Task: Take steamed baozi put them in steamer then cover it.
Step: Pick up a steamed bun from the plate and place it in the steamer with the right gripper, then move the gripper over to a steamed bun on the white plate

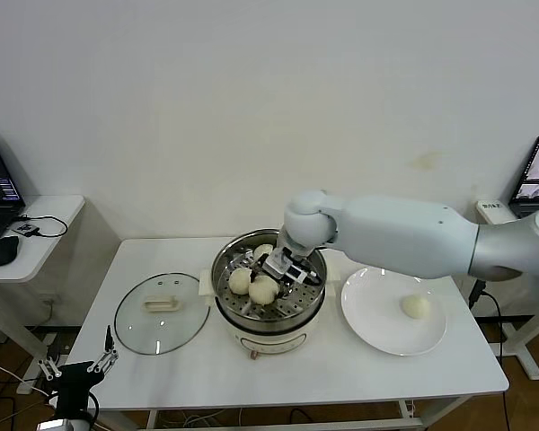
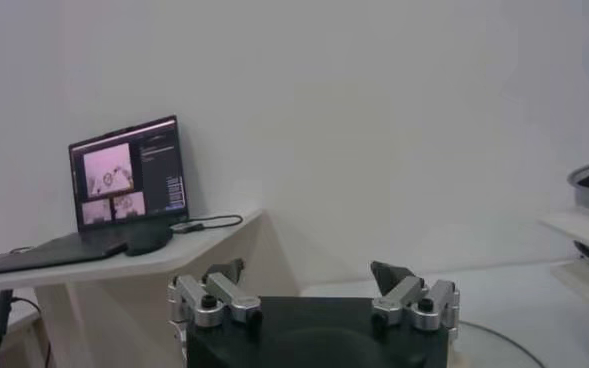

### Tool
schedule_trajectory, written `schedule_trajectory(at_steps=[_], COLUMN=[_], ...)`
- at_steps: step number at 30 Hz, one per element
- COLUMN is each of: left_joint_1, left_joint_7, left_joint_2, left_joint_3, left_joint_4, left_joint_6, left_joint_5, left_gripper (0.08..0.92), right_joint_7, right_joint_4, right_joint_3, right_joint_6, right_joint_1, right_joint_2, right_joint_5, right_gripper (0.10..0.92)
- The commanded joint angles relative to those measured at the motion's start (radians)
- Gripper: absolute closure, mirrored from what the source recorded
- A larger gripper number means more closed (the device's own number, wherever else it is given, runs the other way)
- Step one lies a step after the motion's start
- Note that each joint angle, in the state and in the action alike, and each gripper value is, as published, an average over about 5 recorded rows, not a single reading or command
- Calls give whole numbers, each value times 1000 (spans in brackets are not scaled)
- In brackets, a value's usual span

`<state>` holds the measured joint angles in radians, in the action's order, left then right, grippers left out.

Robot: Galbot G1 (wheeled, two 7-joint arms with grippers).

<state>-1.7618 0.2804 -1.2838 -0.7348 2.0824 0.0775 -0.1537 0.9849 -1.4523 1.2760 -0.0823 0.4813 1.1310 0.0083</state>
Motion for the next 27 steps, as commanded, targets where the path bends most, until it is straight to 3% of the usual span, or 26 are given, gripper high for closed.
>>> schedule_trajectory(at_steps=[1, 12, 19, 23, 27], left_joint_1=[2, 6, 13, 14, 17], left_joint_7=[2, 1, 1, 1, 2], left_joint_2=[-3, -5, 0, 7, 12], left_joint_3=[2, 12, 13, 11, 7], left_joint_4=[-5, -6, -5, -4, -5], left_joint_6=[1, 0, -1, -1, -1], left_joint_5=[0, 2, 1, 0, 0], left_gripper=[177, 177, 177, 177, 177], right_joint_7=[7, 29, 18, 30, 72], right_joint_4=[10, -16, -38, -61, -96], right_joint_3=[16, 23, -18, -85, -145], right_joint_6=[-114, -118, -86, 19, 238], right_joint_1=[-12, 12, 67, 102, 134], right_joint_2=[28, 3, -64, -156, -277], right_joint_5=[-77, -59, 0, 69, 93], right_gripper=[371, 352, 219, 203, 203])
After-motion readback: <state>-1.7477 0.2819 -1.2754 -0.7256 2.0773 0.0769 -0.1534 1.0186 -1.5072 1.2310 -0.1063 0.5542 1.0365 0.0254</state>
